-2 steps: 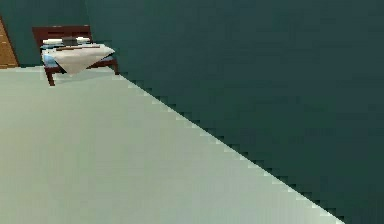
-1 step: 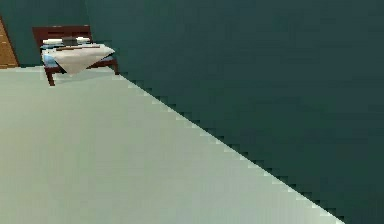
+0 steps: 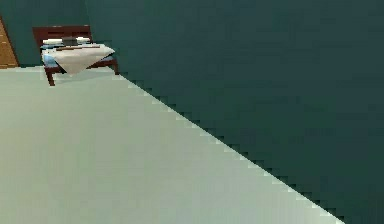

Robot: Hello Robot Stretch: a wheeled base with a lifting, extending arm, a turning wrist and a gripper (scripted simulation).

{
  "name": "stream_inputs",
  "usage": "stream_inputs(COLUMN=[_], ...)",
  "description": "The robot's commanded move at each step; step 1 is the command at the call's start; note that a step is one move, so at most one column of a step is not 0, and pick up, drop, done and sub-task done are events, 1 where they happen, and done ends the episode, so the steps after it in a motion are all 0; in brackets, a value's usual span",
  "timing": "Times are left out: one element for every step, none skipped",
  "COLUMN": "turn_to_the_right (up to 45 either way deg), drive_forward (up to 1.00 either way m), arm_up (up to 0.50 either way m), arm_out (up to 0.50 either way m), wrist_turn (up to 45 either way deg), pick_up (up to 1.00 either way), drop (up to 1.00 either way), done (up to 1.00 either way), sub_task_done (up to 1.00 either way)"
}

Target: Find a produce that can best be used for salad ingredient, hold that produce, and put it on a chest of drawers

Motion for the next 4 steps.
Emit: stream_inputs(turn_to_the_right=[0.0,0.0,0.0,0.0], drive_forward=[0.0,0.0,0.0,0.0], arm_up=[-0.08,-0.32,0.0,0.08], arm_out=[0.0,0.0,0.0,0.0], wrist_turn=[0.0,0.0,0.0,0.0], pick_up=[0.0,0.0,0.0,0.0], drop=[0.0,0.0,1.0,0.0], done=[0.0,0.0,0.0,0.0], sub_task_done=[0.0,0.0,0.0,0.0])
